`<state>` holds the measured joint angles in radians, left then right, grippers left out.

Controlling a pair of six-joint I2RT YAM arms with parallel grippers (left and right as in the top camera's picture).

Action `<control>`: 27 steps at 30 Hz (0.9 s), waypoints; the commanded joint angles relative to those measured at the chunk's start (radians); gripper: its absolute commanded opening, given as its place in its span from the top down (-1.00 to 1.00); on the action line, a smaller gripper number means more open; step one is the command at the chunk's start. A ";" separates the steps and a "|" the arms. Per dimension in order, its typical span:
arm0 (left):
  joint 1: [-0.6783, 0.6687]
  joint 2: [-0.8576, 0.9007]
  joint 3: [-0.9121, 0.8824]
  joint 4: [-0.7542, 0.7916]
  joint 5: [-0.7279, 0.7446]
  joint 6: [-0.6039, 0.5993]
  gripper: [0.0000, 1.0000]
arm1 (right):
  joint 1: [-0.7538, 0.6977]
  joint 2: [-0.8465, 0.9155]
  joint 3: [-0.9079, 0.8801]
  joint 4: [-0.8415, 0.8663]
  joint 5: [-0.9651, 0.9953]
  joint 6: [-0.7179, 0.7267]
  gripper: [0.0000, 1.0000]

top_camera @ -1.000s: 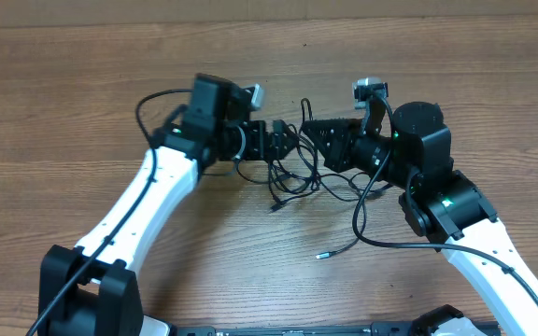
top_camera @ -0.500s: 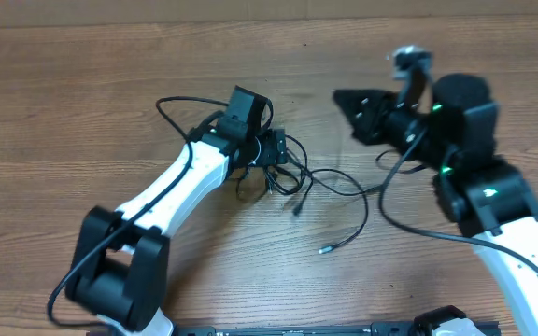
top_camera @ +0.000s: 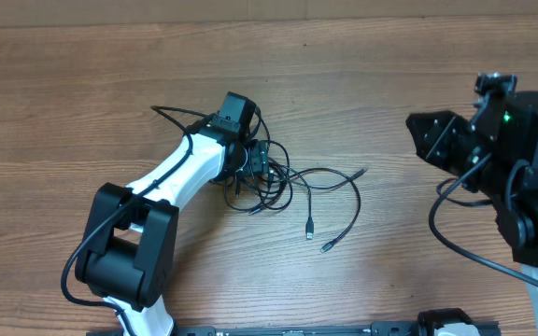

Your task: Untangle cables

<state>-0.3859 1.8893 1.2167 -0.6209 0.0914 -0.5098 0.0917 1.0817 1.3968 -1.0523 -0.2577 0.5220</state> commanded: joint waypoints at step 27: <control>0.050 -0.307 0.052 -0.213 0.023 0.226 -1.00 | 0.000 0.160 0.024 -0.196 -0.106 0.005 -0.75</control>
<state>-0.3347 1.5925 1.2518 -0.8268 0.1673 -0.3241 0.0917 1.1999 1.4010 -1.2499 -0.3092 0.5240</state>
